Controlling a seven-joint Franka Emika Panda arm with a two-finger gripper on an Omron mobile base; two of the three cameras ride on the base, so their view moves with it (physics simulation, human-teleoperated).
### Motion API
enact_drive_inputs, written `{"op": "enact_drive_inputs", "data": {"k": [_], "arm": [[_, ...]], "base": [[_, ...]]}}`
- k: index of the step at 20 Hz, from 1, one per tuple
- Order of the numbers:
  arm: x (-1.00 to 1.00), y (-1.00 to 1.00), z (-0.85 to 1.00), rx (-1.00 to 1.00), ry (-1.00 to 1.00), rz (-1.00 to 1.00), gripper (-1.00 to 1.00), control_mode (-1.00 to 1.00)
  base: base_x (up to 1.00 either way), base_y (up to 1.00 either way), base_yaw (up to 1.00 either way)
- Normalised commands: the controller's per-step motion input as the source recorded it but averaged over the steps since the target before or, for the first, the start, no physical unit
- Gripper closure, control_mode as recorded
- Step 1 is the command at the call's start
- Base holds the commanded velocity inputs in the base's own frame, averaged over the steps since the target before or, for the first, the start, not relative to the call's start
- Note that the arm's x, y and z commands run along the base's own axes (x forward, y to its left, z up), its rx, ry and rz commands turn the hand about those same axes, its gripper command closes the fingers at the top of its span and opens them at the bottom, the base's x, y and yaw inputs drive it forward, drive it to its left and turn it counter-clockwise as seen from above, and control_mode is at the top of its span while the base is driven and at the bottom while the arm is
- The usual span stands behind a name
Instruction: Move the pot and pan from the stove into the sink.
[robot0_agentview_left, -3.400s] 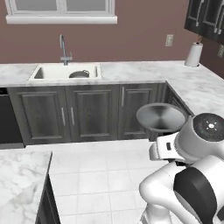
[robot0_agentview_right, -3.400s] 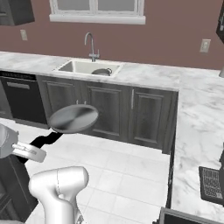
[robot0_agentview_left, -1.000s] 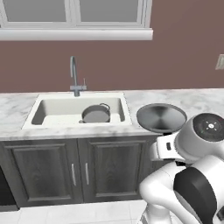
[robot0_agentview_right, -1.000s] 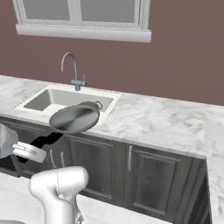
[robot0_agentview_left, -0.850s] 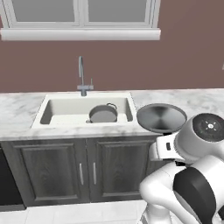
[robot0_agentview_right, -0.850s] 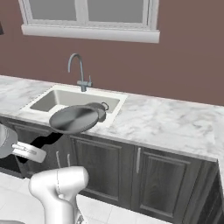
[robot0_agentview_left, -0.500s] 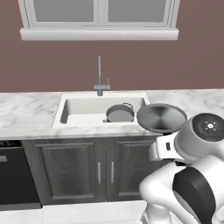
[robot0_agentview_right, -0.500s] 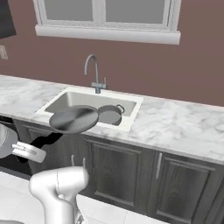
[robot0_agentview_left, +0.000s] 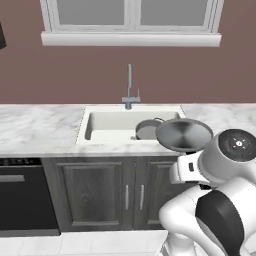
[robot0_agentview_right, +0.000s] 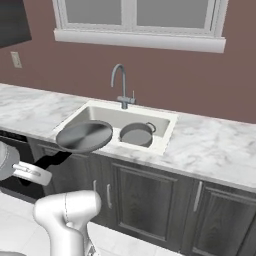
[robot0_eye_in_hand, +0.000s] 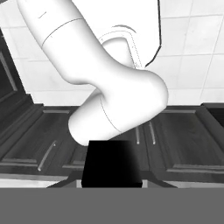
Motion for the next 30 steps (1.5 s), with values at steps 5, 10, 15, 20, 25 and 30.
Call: {"op": "enact_drive_inputs", "data": {"k": [5,10,15,20,25,30], "arm": [[0.00,0.00,0.00,0.00,0.00,0.00,1.00,1.00],[0.00,0.00,0.00,0.00,0.00,0.00,1.00,1.00],[0.00,0.00,0.00,0.00,0.00,0.00,1.00,1.00],[0.00,0.00,0.00,0.00,0.00,0.00,1.00,1.00],[0.00,0.00,0.00,0.00,0.00,0.00,1.00,1.00],[0.00,0.00,0.00,0.00,0.00,0.00,1.00,1.00]], "base": [[0.32,0.63,0.04],[0.06,0.60,0.02],[0.20,0.68,0.00],[0.72,0.60,0.00],[0.80,0.47,0.00],[0.75,0.30,0.00]]}}
